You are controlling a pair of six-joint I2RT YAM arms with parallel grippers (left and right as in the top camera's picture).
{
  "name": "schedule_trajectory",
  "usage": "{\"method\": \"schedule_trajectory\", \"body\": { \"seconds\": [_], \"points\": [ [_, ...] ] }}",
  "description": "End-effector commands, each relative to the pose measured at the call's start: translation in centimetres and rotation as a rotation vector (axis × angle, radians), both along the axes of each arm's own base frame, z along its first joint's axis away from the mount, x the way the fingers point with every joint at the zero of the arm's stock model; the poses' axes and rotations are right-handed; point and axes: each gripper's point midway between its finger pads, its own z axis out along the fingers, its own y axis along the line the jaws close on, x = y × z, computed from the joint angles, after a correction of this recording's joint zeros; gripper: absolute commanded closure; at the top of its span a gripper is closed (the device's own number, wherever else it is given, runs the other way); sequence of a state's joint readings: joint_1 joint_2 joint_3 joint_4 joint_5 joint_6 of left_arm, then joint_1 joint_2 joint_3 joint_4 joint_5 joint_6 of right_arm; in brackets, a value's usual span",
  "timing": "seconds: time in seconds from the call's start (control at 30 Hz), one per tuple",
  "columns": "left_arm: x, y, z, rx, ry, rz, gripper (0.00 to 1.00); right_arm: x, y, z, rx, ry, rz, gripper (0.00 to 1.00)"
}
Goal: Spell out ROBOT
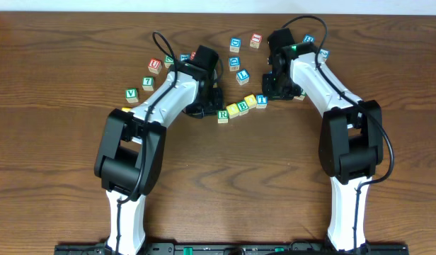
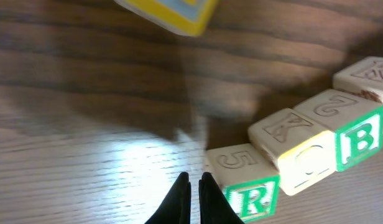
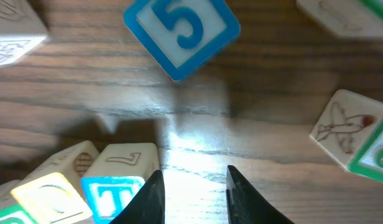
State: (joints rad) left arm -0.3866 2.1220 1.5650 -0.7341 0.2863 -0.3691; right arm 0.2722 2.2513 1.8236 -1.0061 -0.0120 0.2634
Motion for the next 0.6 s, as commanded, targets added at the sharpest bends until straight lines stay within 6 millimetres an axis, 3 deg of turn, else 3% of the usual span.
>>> {"method": "schedule_trajectory", "body": {
  "seconds": [0.0, 0.13, 0.2, 0.33, 0.57],
  "points": [
    [2.7, 1.2, 2.8, -0.014, -0.080, 0.041, 0.93, 2.2, 0.5, 3.5, 0.026, -0.095, 0.029, 0.73],
    [3.9, 2.7, 5.0, 0.022, -0.153, 0.074, 0.93, 3.6, 0.9, 5.0, 0.043, -0.150, 0.029, 0.73],
    [4.2, 3.8, 6.0, 0.059, -0.187, 0.094, 0.92, 3.8, 1.7, 5.1, 0.071, -0.161, 0.039, 0.81],
    [4.7, 6.2, 8.9, 0.126, -0.260, 0.144, 0.93, 3.6, 3.2, 4.2, 0.109, -0.160, 0.025, 0.90],
    [5.0, 12.1, 13.1, 0.209, -0.340, 0.284, 0.92, 3.3, 5.9, 2.1, 0.120, -0.164, 0.059, 0.92]
  ]
}}
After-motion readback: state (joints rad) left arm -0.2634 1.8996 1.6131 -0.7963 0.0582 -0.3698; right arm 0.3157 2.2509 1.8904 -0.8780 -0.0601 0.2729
